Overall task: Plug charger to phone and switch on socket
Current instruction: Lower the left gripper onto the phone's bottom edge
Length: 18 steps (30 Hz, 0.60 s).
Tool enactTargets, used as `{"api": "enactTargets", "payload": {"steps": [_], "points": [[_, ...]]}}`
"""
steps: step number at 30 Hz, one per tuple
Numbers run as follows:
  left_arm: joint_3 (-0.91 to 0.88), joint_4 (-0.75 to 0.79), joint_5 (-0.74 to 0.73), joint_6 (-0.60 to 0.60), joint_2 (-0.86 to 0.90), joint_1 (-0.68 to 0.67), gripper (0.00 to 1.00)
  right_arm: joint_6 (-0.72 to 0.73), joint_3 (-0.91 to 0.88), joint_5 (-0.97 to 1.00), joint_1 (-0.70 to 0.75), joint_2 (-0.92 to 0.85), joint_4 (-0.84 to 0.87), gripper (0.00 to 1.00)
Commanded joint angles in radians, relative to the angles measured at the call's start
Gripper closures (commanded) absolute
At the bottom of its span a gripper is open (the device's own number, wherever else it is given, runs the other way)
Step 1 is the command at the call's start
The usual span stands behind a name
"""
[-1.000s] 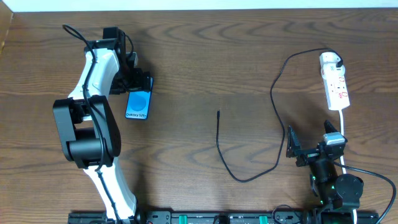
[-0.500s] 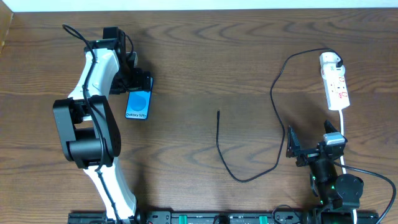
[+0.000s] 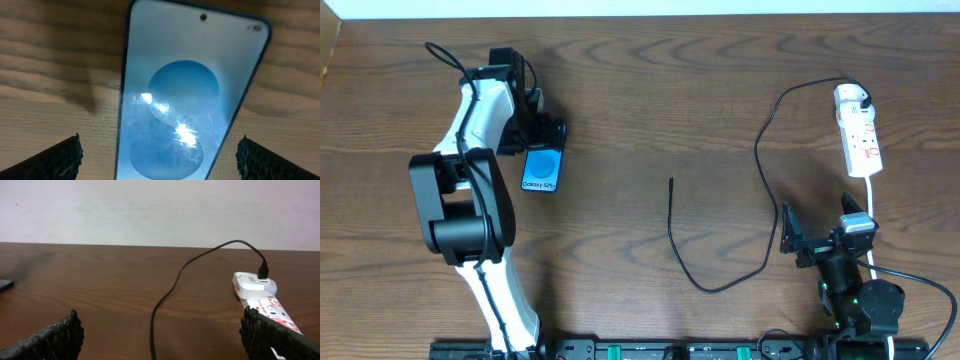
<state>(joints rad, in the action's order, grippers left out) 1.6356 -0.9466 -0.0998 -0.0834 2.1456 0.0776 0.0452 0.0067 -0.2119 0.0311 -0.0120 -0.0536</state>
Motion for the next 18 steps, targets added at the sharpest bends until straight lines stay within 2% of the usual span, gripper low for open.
{"api": "enactTargets", "payload": {"steps": [1,18], "points": [[-0.016,-0.004,-0.005,-0.011,0.021,-0.005,0.02,0.002,-0.001,0.003,-0.013,0.007,-0.005,0.01],[-0.076,0.067,0.003,-0.013,0.021,-0.026,0.02,0.002,-0.001,0.003,-0.013,0.007,-0.005,0.01]]}}
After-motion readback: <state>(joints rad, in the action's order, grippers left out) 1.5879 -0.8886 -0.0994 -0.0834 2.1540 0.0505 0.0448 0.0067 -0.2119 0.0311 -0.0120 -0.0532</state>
